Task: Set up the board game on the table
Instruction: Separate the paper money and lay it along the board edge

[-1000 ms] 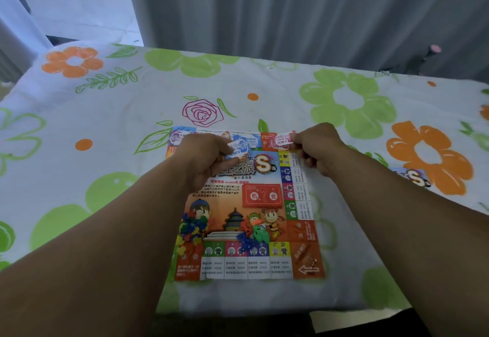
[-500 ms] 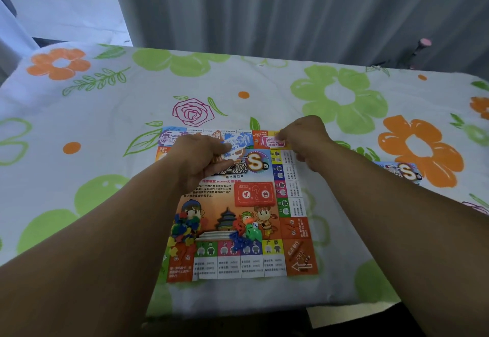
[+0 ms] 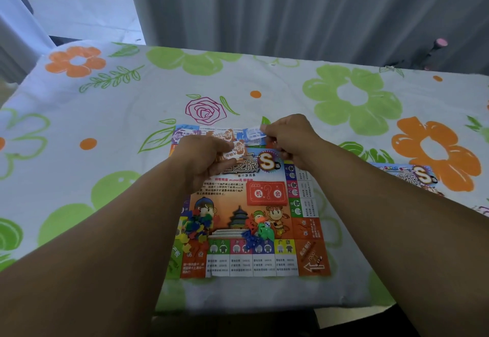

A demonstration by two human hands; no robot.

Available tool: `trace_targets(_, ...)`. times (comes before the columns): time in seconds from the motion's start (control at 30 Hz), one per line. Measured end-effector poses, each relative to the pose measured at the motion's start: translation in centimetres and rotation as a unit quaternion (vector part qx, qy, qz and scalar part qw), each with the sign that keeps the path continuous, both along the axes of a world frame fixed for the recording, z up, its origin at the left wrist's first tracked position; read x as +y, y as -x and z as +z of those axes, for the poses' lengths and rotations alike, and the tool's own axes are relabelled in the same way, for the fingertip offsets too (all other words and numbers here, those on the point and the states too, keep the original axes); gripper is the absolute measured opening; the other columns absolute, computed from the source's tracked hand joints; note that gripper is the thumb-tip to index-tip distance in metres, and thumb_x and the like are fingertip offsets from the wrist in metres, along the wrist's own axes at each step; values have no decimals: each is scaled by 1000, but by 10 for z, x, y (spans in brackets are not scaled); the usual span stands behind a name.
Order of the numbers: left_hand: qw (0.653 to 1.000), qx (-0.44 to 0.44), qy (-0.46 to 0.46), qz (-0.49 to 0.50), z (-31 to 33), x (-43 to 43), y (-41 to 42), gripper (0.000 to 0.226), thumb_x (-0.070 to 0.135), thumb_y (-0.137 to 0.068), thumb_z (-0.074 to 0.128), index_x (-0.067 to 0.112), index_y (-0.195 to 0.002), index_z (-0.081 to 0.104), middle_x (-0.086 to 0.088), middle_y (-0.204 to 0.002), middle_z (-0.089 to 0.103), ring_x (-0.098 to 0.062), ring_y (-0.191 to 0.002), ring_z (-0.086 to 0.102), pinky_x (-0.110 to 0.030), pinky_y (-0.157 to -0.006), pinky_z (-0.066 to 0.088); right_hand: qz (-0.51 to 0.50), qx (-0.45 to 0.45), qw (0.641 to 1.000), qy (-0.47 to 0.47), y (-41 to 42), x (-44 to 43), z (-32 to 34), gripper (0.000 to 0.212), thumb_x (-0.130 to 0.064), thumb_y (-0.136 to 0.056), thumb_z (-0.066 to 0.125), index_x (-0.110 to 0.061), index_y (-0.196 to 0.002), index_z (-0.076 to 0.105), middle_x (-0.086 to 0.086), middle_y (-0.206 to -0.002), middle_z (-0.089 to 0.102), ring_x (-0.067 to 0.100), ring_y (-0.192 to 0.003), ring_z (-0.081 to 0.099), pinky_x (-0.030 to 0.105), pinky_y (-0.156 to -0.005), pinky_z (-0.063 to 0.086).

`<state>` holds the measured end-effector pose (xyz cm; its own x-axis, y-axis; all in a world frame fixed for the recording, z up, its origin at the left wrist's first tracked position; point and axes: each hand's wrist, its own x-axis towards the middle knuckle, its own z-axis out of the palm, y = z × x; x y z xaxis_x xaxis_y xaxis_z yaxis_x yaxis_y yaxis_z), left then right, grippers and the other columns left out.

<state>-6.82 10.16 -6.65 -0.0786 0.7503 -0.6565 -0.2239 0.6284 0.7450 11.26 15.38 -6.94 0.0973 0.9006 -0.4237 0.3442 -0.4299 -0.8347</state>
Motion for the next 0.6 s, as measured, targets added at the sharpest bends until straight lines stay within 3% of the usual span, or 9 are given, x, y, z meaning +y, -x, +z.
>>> trace_targets(0.17,1000,3,15,7,0,0,9,19,-7,-90,63,-2,-107,66,-19,-118,63,-30,-91,74,-29,-66,63,-25,-22,999,10,8,5,-7,20,-18,-95,68,-1,-89,59,9,-66,57,6,-27,44,16,-33,31)
trace_targets(0.27,1000,3,17,9,-1,1,11,19,-9,-90,62,-4,-108,65,-19,-114,64,-30,-92,73,-31,-69,64,-23,-45,999,3,14,7,-10,21,-20,-94,69,-2,-92,60,12,-76,60,14,-47,49,20,-38,35)
trace_targets(0.37,1000,-4,22,0,1,0,9,17,-5,-91,64,-5,-109,63,-19,-107,69,-30,-88,74,-33,-68,64,-20,-112,993,-10,14,11,-17,23,-18,-86,75,-6,-85,56,14,-83,61,24,-69,62,27,-55,46)
trace_targets(0.47,1000,-10,25,-11,3,-1,10,17,1,-93,65,-4,-110,62,-19,-104,72,-28,-84,76,-35,-69,64,-14,-154,987,-45,15,11,-18,22,-14,-80,73,-12,-77,51,22,-76,58,24,-70,59,33,-60,44)
trace_targets(0.6,1000,-19,16,-9,5,-2,12,21,4,-93,67,-4,-112,63,-18,-98,74,-26,-76,77,-33,-67,64,77,10,996,-35,25,-1,3,33,-33,-89,74,-2,-88,64,10,-79,61,15,-54,46,24,-47,37)
